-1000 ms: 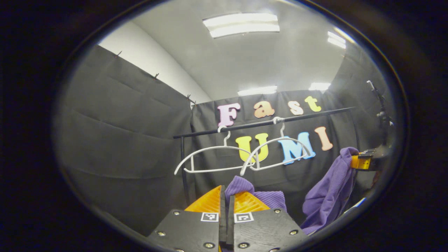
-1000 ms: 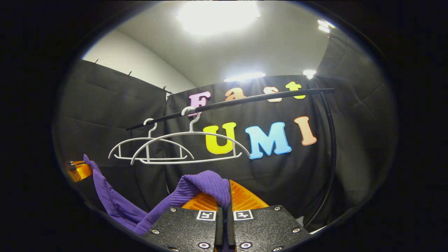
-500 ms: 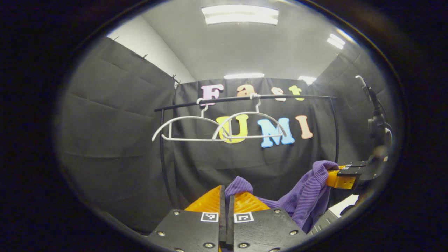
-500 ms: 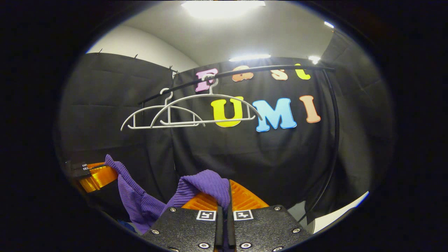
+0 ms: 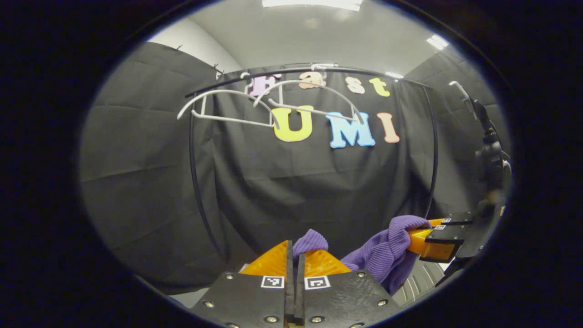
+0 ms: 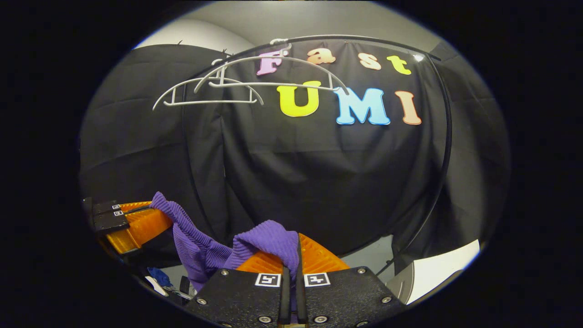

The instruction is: Grasp the clothes on the hanger with both hands and then place them into the laundry hamper below.

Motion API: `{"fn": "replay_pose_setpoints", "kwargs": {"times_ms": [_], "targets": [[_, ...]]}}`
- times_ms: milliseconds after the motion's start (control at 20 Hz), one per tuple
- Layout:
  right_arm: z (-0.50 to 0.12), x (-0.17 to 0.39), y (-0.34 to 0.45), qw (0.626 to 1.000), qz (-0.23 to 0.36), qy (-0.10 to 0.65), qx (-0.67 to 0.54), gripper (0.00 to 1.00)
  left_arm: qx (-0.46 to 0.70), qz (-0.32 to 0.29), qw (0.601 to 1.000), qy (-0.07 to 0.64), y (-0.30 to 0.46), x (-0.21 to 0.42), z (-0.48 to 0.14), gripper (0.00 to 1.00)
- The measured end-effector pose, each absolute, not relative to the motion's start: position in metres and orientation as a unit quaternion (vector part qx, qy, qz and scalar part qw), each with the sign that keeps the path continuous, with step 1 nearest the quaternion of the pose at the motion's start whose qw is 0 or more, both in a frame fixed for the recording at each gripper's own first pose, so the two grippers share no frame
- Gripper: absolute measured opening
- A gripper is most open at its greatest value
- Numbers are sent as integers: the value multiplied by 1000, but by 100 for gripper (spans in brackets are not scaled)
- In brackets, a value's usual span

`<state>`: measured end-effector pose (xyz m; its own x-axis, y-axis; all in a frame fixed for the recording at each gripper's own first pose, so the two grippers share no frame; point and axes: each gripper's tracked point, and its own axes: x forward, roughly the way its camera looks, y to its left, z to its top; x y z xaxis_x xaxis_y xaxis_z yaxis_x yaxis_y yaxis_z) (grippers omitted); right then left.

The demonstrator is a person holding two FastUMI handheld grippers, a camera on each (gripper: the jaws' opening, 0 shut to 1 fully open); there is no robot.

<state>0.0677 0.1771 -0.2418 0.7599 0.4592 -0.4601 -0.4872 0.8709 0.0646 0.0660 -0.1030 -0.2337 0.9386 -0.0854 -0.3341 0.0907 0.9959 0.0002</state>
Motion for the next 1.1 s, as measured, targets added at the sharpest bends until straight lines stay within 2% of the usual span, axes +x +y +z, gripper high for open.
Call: {"fn": "replay_pose_setpoints", "kwargs": {"times_ms": [50, 100, 150, 400, 650, 700, 750, 800, 950, 1000, 1100], "targets": [[-250, 67, 179, 934, 252, 250, -37, 5, 7, -45, 981, 187, -105, 64, -251, 1], [-261, 62, 177, 931, 251, 261, -44, 6, 4, -44, 978, 204, -107, 58, -266, 5], [-273, 58, 176, 927, 250, 274, -50, 7, 0, -42, 975, 220, -105, 53, -284, 1], [-323, 38, 170, 904, 252, 333, -86, 7, 6, -50, 955, 291, -103, 12, -353, 1], [-352, 17, 162, 882, 256, 377, -121, 13, 25, -43, 932, 358, -91, -20, -391, 1], [-360, 15, 160, 877, 254, 388, -129, 16, 29, -45, 928, 368, -89, -25, -400, 5], [-365, 10, 156, 871, 251, 399, -135, 29, 29, -49, 924, 378, -89, -30, -408, 1], [-372, 1, 154, 866, 252, 410, -135, 38, 25, -51, 920, 389, -92, -36, -416, 1], [-382, -20, 147, 856, 250, 428, -146, 82, 16, -56, 904, 424, -92, -54, -433, 1], [-381, -23, 145, 855, 251, 429, -149, 86, 18, -53, 903, 425, -88, -60, -434, 14], [-374, -26, 144, 860, 248, 420, -148, 94, 23, -47, 913, 404, -82, -56, -421, 56]]}}
